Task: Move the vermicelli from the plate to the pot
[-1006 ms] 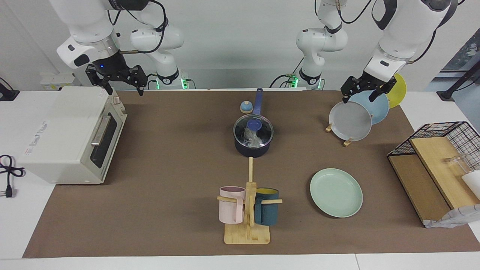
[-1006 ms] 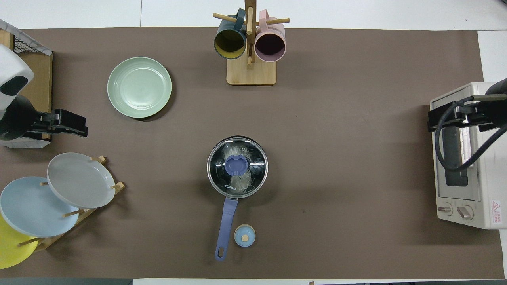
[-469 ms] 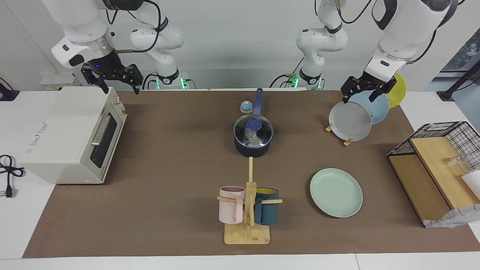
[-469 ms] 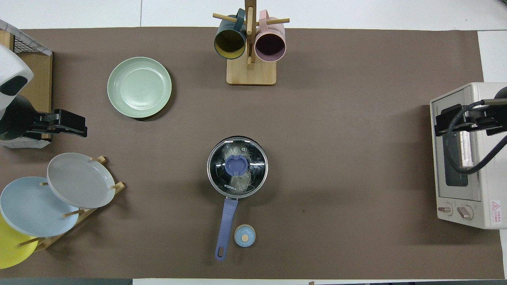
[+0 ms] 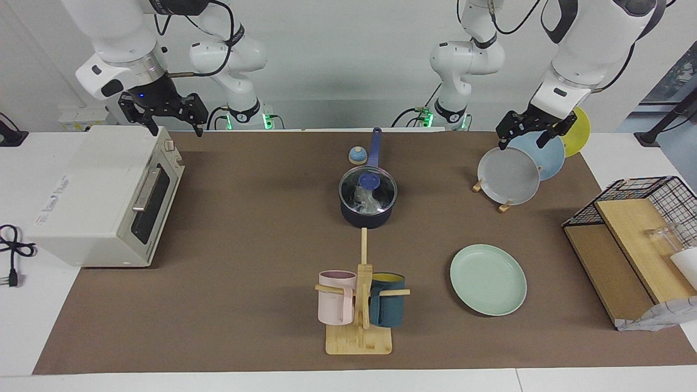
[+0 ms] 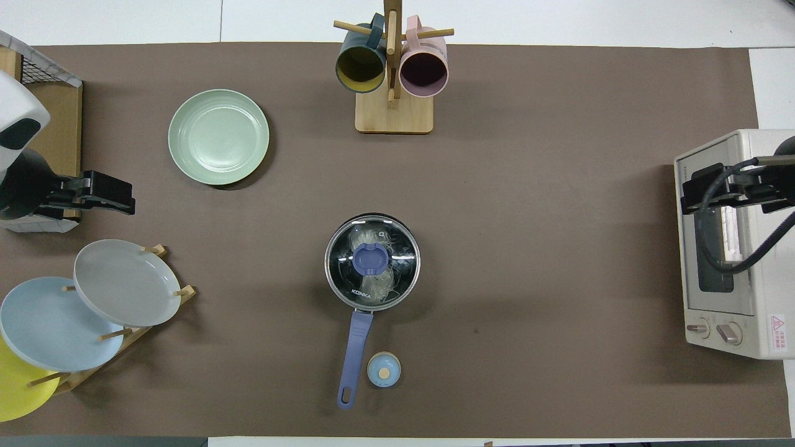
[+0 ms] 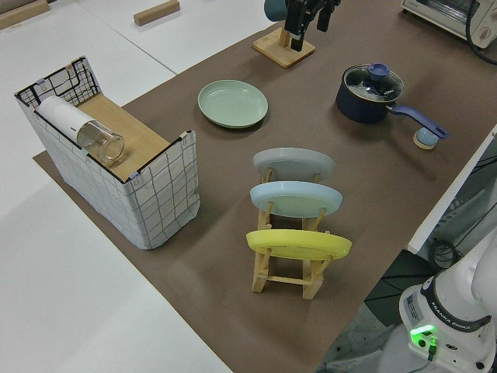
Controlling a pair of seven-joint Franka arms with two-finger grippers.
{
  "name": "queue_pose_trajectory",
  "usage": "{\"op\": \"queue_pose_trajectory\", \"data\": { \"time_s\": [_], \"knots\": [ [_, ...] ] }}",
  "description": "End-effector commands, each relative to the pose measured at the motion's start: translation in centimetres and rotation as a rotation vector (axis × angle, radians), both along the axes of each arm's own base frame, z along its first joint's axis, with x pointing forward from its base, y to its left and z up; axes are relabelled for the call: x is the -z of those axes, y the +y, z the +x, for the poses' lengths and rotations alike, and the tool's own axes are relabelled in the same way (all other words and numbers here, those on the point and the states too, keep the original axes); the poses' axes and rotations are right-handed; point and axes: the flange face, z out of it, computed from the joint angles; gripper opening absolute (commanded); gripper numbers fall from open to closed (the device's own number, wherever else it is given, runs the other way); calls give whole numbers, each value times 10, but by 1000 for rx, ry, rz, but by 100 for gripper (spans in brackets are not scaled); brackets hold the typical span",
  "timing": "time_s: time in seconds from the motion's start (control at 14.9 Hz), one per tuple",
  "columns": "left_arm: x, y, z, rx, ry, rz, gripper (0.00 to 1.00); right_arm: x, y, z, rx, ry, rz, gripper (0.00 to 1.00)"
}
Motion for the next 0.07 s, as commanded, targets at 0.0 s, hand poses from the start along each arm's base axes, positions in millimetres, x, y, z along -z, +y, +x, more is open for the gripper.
{"op": "queue_pose_trajectory", "data": {
  "time_s": [0.0],
  "knots": [
    [-2,5,-4,1,0,13,100,-1,-4,-9,-20,7,-1,100]
  ]
}}
